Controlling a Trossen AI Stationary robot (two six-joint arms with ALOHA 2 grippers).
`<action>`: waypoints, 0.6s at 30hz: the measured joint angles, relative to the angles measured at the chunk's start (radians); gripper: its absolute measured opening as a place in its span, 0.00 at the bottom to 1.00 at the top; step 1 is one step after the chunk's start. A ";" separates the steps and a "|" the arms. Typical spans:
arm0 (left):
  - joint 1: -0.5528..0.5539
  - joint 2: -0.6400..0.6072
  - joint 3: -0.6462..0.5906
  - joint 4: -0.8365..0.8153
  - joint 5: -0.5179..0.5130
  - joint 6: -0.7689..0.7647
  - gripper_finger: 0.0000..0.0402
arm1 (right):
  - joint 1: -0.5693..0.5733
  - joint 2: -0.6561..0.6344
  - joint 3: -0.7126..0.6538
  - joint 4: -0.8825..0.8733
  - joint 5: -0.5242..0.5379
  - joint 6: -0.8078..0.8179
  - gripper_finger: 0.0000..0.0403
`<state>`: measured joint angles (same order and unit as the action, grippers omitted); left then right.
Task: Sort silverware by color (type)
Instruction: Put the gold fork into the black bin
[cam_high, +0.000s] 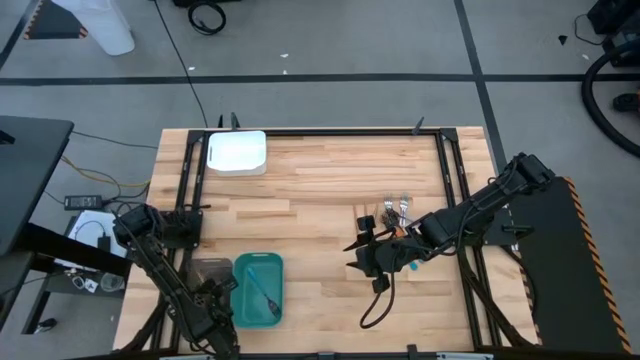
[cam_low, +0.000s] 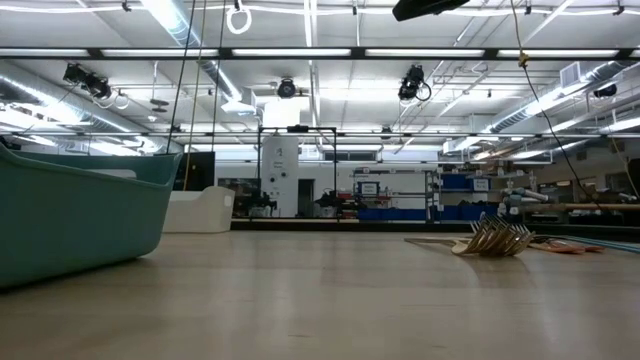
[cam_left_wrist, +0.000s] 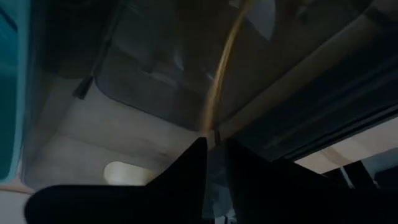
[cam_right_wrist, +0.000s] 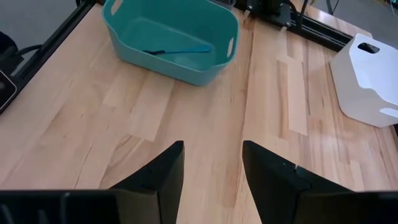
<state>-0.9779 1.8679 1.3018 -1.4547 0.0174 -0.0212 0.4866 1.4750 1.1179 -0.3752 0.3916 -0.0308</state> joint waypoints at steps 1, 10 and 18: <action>0.000 0.000 0.000 -0.001 0.000 -0.009 0.18 | 0.000 0.000 0.000 0.000 0.000 -0.001 0.43; 0.000 -0.011 0.060 -0.111 -0.035 -0.027 0.30 | 0.000 0.000 0.000 0.000 0.001 0.001 0.43; 0.010 -0.032 0.142 -0.104 -0.240 -0.039 0.30 | -0.009 0.015 -0.001 -0.069 -0.007 0.009 0.43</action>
<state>-0.9683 1.8359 1.4441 -1.5587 -0.2228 -0.0601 0.4780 1.4899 1.1168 -0.4442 0.3844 -0.0223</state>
